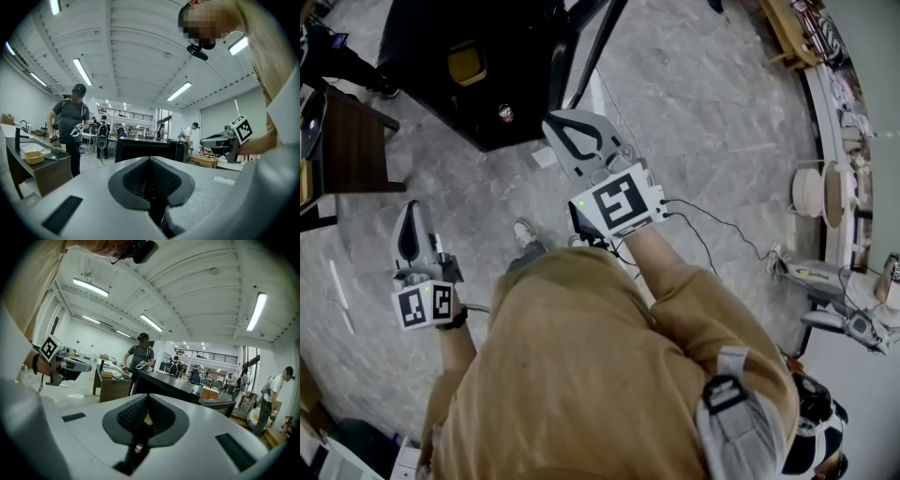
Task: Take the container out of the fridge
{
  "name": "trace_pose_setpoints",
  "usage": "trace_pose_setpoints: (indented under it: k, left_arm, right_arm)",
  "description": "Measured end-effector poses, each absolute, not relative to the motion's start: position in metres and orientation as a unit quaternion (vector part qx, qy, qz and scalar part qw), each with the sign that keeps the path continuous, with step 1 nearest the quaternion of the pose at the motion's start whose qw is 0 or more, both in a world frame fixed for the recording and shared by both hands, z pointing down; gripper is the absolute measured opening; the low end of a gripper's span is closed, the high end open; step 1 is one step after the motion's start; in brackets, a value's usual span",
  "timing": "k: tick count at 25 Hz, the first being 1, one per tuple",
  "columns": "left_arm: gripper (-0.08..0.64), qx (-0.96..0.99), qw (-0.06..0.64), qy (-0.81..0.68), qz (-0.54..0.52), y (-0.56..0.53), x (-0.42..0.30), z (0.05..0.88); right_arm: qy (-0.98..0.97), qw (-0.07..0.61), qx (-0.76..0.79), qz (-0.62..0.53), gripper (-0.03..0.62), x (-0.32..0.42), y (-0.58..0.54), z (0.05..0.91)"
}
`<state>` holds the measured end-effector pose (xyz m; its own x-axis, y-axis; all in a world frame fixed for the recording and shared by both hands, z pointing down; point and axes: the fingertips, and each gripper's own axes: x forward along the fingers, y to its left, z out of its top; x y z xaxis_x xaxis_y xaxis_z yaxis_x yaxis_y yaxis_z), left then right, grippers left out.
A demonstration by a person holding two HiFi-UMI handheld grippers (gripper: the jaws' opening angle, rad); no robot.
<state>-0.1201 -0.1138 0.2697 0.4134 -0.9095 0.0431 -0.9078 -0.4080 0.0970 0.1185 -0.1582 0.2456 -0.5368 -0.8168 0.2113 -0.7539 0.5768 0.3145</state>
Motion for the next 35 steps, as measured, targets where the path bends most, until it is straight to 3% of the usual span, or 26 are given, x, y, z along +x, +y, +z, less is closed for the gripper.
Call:
trace_pose_setpoints:
  k: [23,26,35]
  left_arm:
    - [0.002,0.842,0.093,-0.532,0.0,-0.188,-0.156,0.321]
    - [0.002,0.842,0.098,-0.531,0.0,-0.195,-0.158,0.329]
    - [0.002,0.846,0.108,-0.522,-0.001,-0.216,-0.159,0.355]
  right_arm:
    - [-0.888,0.267,0.353,-0.123,0.008,0.028,-0.27,0.318]
    - [-0.89,0.277,0.341,-0.124,0.074,0.019,-0.284,0.332]
    - [-0.88,0.341,0.292,-0.153,0.069,-0.01,-0.332,0.398]
